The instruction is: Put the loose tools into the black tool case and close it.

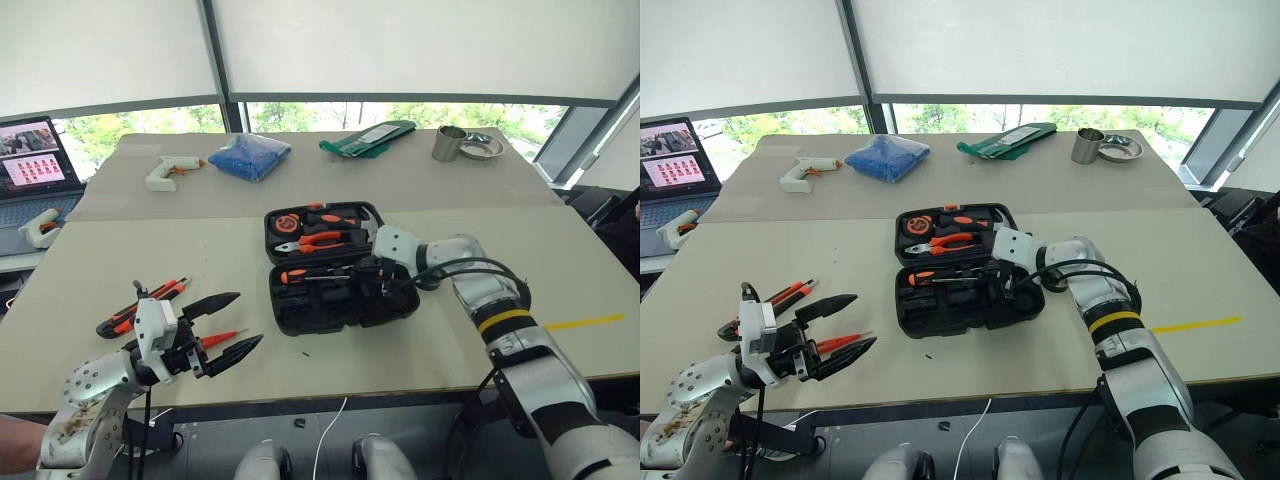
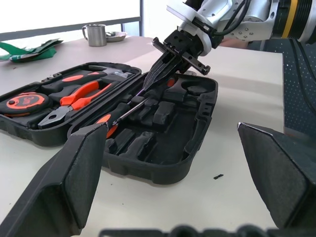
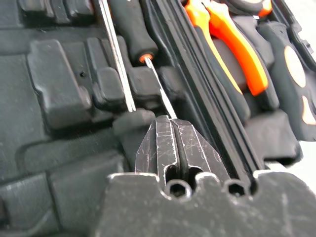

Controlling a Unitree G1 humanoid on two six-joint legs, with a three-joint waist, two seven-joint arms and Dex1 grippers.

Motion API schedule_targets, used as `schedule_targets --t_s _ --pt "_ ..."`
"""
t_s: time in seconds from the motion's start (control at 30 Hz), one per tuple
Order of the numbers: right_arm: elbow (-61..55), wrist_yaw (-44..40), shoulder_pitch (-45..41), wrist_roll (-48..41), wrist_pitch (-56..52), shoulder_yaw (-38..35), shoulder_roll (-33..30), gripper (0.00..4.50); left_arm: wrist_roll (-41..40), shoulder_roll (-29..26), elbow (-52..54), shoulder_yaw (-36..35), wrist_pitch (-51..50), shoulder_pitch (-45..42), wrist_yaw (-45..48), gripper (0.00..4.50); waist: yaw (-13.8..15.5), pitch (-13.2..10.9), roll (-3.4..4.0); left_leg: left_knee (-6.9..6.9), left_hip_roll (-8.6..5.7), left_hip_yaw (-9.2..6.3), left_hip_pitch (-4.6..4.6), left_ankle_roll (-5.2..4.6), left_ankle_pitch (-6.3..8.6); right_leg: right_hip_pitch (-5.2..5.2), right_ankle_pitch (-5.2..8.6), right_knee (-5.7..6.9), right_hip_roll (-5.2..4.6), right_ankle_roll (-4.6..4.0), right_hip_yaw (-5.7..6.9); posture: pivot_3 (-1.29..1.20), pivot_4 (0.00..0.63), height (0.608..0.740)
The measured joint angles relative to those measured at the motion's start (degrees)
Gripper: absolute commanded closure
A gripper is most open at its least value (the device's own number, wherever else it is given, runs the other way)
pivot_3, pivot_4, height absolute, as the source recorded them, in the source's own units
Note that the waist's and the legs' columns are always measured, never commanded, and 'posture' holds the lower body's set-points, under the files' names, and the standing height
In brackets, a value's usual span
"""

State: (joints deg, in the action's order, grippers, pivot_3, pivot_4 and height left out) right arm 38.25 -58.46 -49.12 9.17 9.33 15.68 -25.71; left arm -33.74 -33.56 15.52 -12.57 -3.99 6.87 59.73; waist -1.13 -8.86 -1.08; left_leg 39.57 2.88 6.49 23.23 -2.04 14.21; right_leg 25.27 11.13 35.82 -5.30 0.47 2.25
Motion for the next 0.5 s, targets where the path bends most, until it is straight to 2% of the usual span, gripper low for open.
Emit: schedule_targets --t_s 0.33,0.5 --pt "2.9 9.5 0.7 5.3 12.1 2.5 0.3 4.49 0.1 0.0 0.8 0.1 -0.1 0.1 -0.7 0.0 -0.1 0.0 0.0 0.0 -0.01 0.01 -0.02 0.01 -0.01 -0.02 0.01 0.0 0.01 0.0 -0.01 0.0 0.15 0.74" --pt "4.3 6.9 0.6 -2.8 10.0 -2.3 3.2 4.49 0.1 -0.2 0.8 0.2 -0.2 0.1 -0.7 0.0 -0.1 0.0 -0.01 0.0 0.02 -0.01 -0.01 0.01 -0.01 -0.01 0.0 0.01 0.03 0.0 -0.02 0.0 0.15 0.74"
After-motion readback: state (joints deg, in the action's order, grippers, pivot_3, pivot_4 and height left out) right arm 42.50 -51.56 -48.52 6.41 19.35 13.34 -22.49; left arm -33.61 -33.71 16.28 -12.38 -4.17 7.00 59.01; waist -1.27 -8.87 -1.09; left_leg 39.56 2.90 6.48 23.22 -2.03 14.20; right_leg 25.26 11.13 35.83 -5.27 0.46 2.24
